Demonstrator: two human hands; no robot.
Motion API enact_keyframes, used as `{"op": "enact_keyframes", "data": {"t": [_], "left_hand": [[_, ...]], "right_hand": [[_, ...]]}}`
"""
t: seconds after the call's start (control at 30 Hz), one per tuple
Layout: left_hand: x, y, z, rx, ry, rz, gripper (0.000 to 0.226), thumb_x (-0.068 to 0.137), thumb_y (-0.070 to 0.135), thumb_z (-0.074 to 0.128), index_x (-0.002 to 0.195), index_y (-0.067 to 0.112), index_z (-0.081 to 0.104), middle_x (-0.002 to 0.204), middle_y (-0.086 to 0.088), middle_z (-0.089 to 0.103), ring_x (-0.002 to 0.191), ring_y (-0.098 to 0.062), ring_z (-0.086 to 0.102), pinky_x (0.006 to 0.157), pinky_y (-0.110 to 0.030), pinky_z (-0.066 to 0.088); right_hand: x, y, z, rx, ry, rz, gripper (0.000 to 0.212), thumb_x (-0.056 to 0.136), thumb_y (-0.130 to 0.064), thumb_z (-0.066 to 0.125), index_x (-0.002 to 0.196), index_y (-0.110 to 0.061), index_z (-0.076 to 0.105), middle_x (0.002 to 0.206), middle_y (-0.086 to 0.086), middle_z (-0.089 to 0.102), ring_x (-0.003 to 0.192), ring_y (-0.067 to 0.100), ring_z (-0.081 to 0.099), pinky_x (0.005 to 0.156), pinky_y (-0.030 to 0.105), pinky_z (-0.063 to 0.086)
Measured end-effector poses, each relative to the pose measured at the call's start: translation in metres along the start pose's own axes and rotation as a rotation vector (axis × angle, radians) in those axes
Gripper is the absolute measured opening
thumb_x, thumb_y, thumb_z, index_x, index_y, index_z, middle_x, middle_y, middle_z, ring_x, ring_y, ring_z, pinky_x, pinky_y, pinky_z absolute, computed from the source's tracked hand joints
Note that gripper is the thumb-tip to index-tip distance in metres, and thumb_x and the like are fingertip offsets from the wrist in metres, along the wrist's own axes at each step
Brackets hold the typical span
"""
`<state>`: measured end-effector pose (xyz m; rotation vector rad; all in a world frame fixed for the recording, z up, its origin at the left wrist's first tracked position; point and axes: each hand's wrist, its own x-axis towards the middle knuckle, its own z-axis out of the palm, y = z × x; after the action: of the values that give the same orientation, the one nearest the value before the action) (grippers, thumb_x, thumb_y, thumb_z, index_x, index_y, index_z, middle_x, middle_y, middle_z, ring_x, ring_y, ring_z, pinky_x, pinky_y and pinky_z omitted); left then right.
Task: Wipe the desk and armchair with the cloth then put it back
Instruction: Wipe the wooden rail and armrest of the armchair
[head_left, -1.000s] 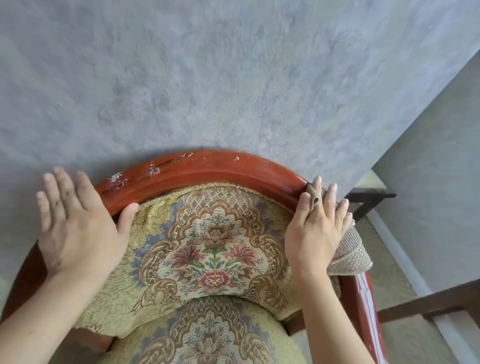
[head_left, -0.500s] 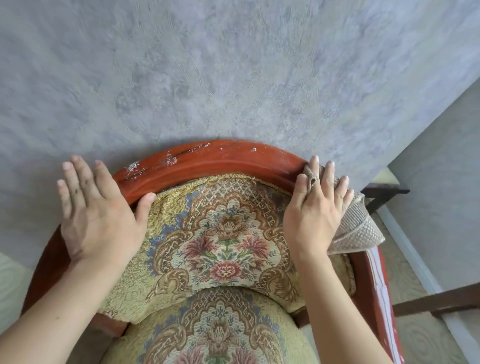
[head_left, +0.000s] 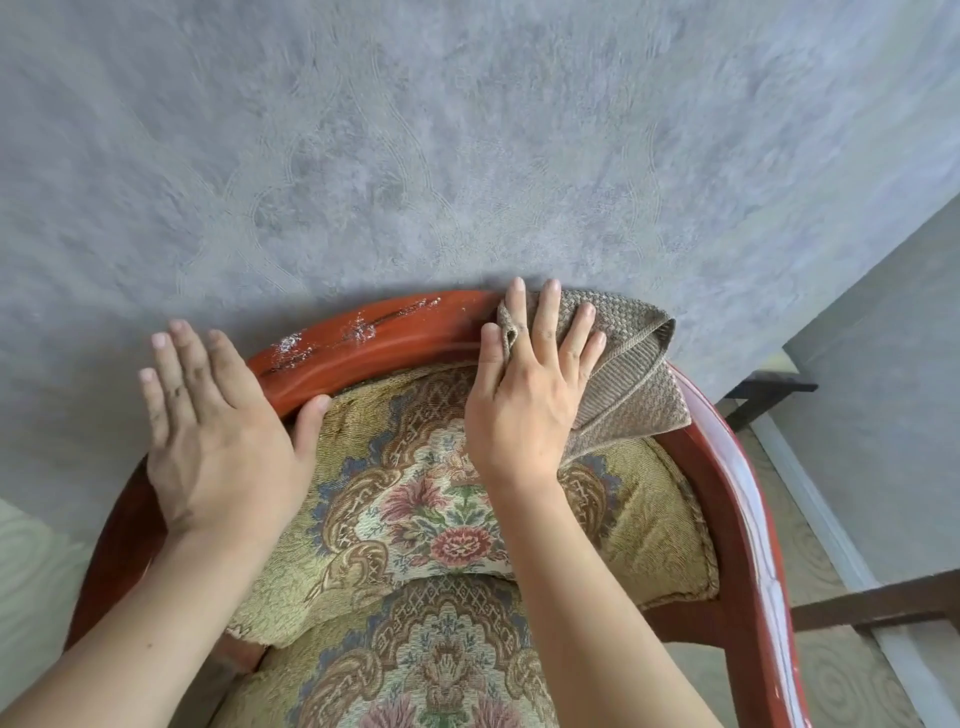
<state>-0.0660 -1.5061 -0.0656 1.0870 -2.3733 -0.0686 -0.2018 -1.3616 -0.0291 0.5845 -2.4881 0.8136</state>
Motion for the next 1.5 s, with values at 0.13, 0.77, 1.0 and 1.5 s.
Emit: {"op": "enact_keyframes", "data": {"t": [0.13,0.77,1.0,1.5], "left_hand": [[0.0,0.001,-0.002,0.009,-0.014,-0.005,0.094,0.095,0.058,0.043,0.149,-0.013,0.014,0.159,-0.035,0.011,0.151,-0.043,0.006,0.124,-0.052,0.007],[0.005,0.004,-0.01,-0.001,-0.086,-0.062,0.057,0.106,0.018,0.039,0.15,-0.012,0.02,0.159,-0.033,0.015,0.151,-0.043,0.008,0.125,-0.049,0.005],[0.014,-0.005,-0.025,0.024,-0.266,-0.007,0.071,0.092,0.027,0.016,0.155,-0.005,0.007,0.164,-0.026,0.007,0.154,-0.032,0.0,0.125,-0.043,0.001],[-0.038,-0.062,-0.052,-0.006,-0.26,-0.025,0.101,0.089,0.076,0.034,0.153,-0.002,0.027,0.159,-0.02,0.029,0.15,-0.03,0.025,0.122,-0.037,0.012]], "right_hand": [[-0.001,-0.015,0.008,0.038,0.006,-0.017,0.058,0.103,-0.048,0.019,0.152,-0.023,0.037,0.163,0.003,0.023,0.153,0.032,0.003,0.123,0.044,-0.006],[-0.052,-0.083,0.046,0.246,-0.136,-0.352,0.05,0.105,-0.039,0.028,0.147,-0.017,0.047,0.158,0.003,0.035,0.152,0.03,0.012,0.124,0.046,0.004],[-0.057,-0.075,0.044,0.352,-0.244,-0.501,0.049,0.106,-0.037,0.027,0.145,-0.016,0.05,0.157,0.001,0.037,0.152,0.025,0.014,0.124,0.044,0.005],[-0.047,-0.084,0.037,0.175,-0.223,-0.469,0.056,0.106,-0.037,0.023,0.149,-0.007,0.041,0.159,0.011,0.031,0.151,0.027,0.016,0.124,0.041,0.003]]}}
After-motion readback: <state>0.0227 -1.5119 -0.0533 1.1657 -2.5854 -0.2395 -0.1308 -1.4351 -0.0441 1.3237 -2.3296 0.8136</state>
